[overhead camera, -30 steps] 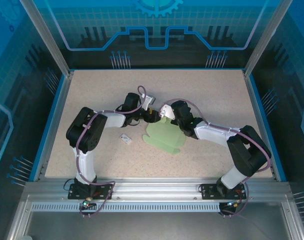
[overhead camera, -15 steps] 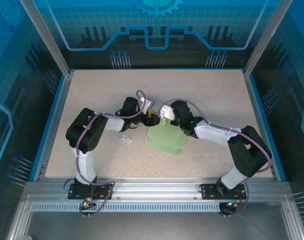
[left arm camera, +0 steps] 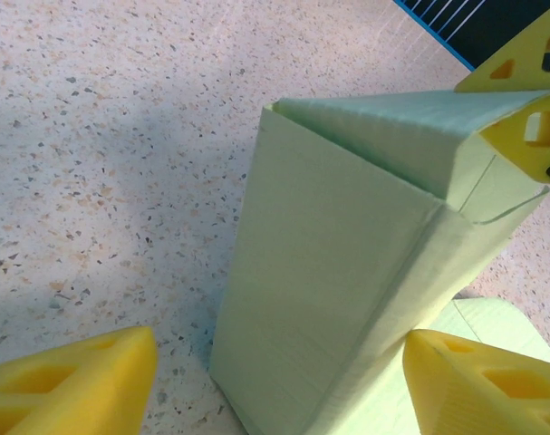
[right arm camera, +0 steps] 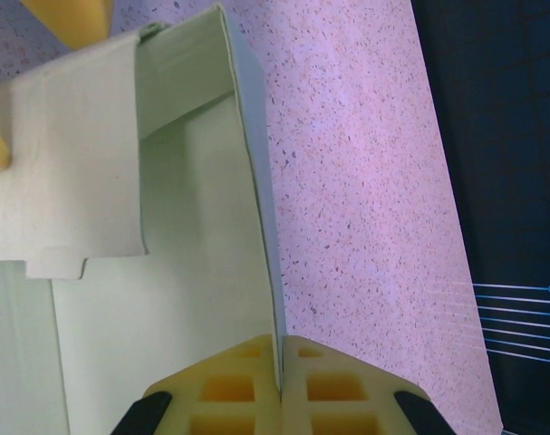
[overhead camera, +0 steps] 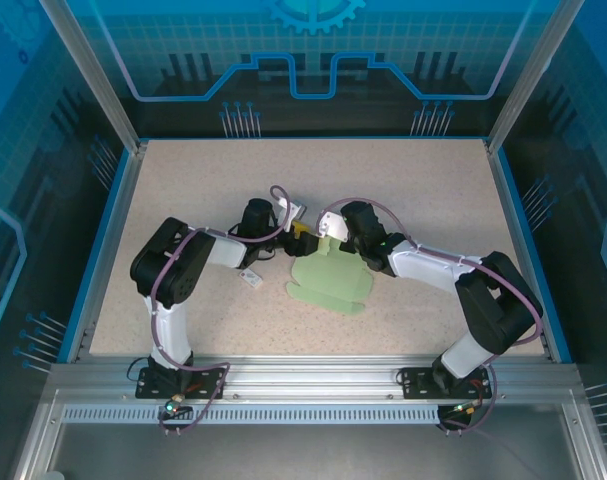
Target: Fold the paper box
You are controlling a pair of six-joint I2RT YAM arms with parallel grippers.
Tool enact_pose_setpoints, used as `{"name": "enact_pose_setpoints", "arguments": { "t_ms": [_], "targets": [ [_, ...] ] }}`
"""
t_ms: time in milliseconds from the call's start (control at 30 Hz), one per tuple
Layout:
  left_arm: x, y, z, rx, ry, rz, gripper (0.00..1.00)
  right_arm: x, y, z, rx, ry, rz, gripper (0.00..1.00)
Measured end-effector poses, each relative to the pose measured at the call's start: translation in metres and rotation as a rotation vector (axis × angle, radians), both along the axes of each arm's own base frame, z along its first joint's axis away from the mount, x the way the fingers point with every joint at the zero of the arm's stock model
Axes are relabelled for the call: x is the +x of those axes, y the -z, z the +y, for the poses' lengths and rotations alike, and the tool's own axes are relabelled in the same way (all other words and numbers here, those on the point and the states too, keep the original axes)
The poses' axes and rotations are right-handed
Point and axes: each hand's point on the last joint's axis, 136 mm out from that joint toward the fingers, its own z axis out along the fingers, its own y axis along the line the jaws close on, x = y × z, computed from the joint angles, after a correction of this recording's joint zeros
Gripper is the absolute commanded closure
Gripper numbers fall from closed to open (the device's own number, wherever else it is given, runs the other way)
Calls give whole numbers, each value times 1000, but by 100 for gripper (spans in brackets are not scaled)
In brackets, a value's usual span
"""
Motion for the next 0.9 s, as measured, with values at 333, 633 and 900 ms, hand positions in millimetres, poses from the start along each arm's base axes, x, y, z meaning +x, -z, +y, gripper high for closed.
{"name": "enact_pose_setpoints", "arguments": {
  "t_ms": [333, 633, 900],
  "targets": [
    [-3, -1, -3, -9, 10, -12, 23, -3, 4, 1, 8, -4, 21, 97],
    [-3, -1, -15, 21, -12, -31, 30, -10, 8, 12, 44, -45, 58, 97],
    [2, 0, -12, 40, -49, -47, 35, -11, 8, 13, 49, -51, 62, 97]
  ]
}}
